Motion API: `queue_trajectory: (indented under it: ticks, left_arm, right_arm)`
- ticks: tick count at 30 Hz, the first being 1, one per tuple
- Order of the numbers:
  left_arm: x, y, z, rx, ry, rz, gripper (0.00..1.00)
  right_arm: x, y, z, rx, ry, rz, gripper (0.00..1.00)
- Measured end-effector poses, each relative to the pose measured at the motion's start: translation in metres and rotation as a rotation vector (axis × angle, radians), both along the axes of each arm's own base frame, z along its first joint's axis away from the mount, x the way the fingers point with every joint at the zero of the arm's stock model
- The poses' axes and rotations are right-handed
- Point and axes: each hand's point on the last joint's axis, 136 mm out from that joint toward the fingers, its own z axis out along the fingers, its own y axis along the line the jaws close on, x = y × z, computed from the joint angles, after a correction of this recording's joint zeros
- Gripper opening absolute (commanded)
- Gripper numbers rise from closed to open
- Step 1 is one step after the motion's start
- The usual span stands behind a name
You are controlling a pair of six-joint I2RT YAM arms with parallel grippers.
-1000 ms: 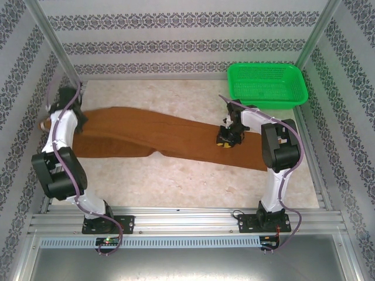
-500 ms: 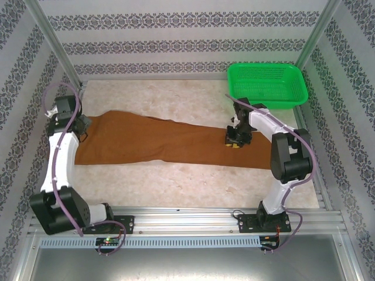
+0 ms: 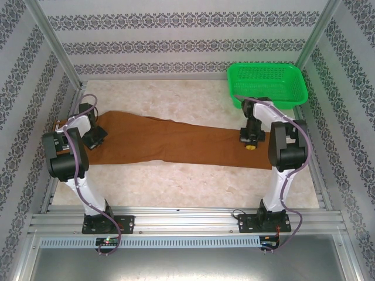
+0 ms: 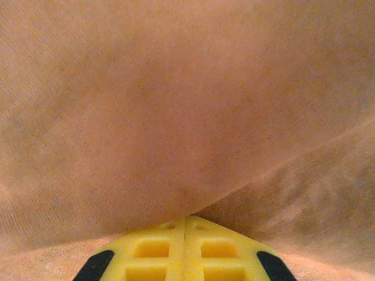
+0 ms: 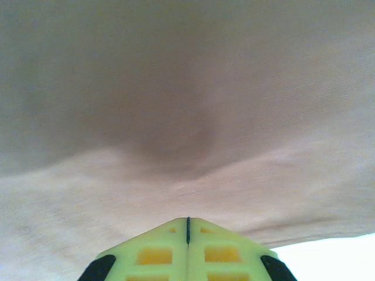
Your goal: Roll up the long pants
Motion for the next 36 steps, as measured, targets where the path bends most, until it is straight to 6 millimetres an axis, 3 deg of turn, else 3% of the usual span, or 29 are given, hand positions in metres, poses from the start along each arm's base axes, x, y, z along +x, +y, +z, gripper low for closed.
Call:
queue_trajectory:
  ticks: [4, 7, 11, 12, 18, 22, 26, 30, 31, 32, 34, 36]
  left_arm:
    - [-0.002, 0.004, -0.001, -0.031, -0.005, 0.019, 0.0]
    - [-0.002, 0.003, -0.001, -0.033, -0.006, 0.018, 0.0]
    - [-0.003, -0.003, 0.009, -0.035, -0.029, 0.004, 0.0]
    - [-0.001, -0.006, 0.014, -0.031, -0.04, -0.005, 0.0]
    - [0.022, -0.026, 0.053, -0.005, -0.141, -0.077, 0.0]
    - [0.027, -0.026, 0.057, -0.004, -0.153, -0.079, 0.0]
    - [0.037, -0.023, 0.056, -0.001, -0.154, -0.09, 0.0]
    - [0.037, -0.023, 0.052, -0.003, -0.144, -0.094, 0.0]
    - [0.037, -0.023, 0.051, -0.004, -0.14, -0.095, 0.0]
    - [0.037, -0.023, 0.048, -0.006, -0.135, -0.097, 0.0]
    - [0.038, -0.024, 0.044, -0.012, -0.126, -0.099, 0.0]
    - [0.038, -0.025, 0.039, -0.021, -0.116, -0.103, 0.0]
  right_arm:
    - [-0.006, -0.041, -0.006, -0.123, 0.075, -0.018, 0.0]
    - [-0.013, -0.061, -0.015, -0.168, 0.121, -0.037, 0.03]
    - [-0.022, -0.074, -0.011, -0.145, 0.033, -0.113, 0.83]
    - [-0.026, -0.078, -0.006, -0.127, -0.006, -0.147, 0.95]
    - [-0.064, -0.117, 0.023, 0.032, -0.252, -0.483, 0.98]
    - [-0.064, -0.1, 0.005, 0.127, -0.233, -0.502, 0.98]
    - [-0.062, -0.085, -0.021, 0.18, -0.18, -0.497, 0.98]
    - [-0.064, -0.083, -0.032, 0.185, -0.144, -0.5, 0.98]
    - [-0.063, -0.084, -0.031, 0.184, -0.145, -0.5, 0.91]
    - [-0.063, -0.084, -0.031, 0.183, -0.142, -0.498, 0.67]
    - [-0.063, -0.085, -0.031, 0.189, -0.132, -0.506, 0.0]
    - [-0.059, -0.087, -0.031, 0.199, -0.136, -0.518, 0.0]
